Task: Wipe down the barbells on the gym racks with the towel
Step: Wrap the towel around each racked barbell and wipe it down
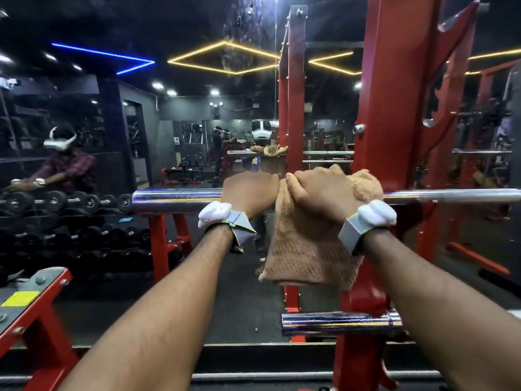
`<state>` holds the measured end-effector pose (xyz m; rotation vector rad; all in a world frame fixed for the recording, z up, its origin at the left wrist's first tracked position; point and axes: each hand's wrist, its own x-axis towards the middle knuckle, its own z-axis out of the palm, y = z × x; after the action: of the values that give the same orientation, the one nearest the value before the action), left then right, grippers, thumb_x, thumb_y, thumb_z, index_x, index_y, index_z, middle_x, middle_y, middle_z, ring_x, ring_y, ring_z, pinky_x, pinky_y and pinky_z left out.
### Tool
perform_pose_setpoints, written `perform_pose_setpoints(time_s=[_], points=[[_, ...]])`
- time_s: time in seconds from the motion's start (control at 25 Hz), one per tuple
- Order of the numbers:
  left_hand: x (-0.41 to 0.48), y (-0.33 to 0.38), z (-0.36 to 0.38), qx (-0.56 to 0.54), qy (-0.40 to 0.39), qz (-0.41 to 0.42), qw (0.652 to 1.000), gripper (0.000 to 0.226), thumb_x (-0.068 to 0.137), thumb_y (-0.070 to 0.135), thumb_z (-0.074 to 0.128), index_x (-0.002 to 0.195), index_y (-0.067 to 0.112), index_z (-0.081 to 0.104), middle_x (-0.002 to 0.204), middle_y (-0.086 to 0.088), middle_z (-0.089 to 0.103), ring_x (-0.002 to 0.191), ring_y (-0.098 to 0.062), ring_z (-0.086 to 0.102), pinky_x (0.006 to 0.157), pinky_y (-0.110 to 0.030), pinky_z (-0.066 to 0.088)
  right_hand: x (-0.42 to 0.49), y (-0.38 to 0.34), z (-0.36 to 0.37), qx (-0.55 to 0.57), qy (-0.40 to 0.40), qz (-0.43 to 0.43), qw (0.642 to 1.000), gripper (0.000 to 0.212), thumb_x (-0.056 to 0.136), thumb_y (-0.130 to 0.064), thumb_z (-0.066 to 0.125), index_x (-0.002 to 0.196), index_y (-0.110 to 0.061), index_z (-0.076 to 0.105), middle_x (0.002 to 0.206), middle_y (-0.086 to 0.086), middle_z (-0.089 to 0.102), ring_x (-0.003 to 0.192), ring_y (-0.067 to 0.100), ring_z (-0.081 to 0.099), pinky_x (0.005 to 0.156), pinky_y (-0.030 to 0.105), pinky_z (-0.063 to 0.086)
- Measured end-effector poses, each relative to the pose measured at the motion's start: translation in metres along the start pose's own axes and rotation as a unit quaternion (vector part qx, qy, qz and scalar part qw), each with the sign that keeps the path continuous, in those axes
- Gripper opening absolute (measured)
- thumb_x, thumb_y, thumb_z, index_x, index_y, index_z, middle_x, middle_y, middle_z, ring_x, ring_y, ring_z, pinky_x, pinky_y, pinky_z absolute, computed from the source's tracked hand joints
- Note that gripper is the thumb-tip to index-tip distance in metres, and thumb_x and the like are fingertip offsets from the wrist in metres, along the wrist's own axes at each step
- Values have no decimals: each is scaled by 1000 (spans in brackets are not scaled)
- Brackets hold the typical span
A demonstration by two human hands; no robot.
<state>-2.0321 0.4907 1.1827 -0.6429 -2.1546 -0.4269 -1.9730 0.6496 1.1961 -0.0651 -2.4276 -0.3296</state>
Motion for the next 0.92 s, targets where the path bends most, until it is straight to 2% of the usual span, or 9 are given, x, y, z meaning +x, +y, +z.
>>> perform_pose_setpoints(time_s=[0.08,0.16,0.28,0.4,0.6,0.64,0.68,0.8,0.92], points=[[1,-3,0,-8,2,-11,1000,48,96,52,37,76,16,61,66,-4,62,74,-27,63,55,-32,37,20,5,-8,60,-110,12,992,62,102,-55,19,108,-20,70,115,14,69,110,35,62,88,43,42],[0,-2,0,-7,3,-13,1000,48,96,53,39,74,16,60,61,-3,56,73,-27,62,54,-31,31,27,4,-8,84,-139,39,986,62,102,-54,22,110,-16,69,118,17,67,112,37,61,88,43,43],[0,-1,-1,-14,0,-25,1000,48,95,53,39,72,15,57,63,-4,59,73,-29,62,55,-31,32,2,-11,5,-4,51,49,997,48,102,-41,32,83,-15,68,91,13,72,88,35,66,83,45,44],[2,0,0,-11,3,-24,1000,49,95,53,38,81,14,65,69,-7,65,77,-30,64,56,-30,34,-28,-23,23,-56,167,55,983,35,99,-40,35,80,-20,57,80,4,62,77,30,56,81,46,37],[5,-1,1,7,-1,-28,1000,48,97,52,39,88,16,69,77,-7,69,84,-31,65,59,-30,31,15,-12,-3,61,-42,7,997,54,100,-45,22,96,-19,70,107,12,71,104,34,64,89,46,39],[5,-1,1,11,1,-28,1000,48,97,52,39,87,16,69,77,-7,69,84,-31,64,59,-30,31,23,-11,-2,75,-51,12,996,57,100,-44,21,97,-18,71,108,15,71,104,36,65,86,45,39],[5,-1,1,10,0,-28,1000,47,97,52,39,87,16,69,77,-6,69,84,-31,64,59,-30,31,23,-15,1,54,-33,9,998,57,99,-43,21,92,-16,71,102,16,72,98,37,66,81,44,39],[7,-3,-2,-5,-12,-37,999,47,97,52,39,87,18,69,80,-6,70,87,-31,65,61,-30,34,-2,-33,16,-15,146,48,988,44,99,-38,32,72,-21,61,73,6,66,72,32,62,74,43,36],[5,-3,-1,0,-4,-32,999,47,99,51,39,86,17,68,83,-8,70,89,-33,64,61,-30,33,-11,-33,25,-10,206,1,979,36,98,-38,37,74,-21,56,74,4,62,72,29,58,74,45,38]])
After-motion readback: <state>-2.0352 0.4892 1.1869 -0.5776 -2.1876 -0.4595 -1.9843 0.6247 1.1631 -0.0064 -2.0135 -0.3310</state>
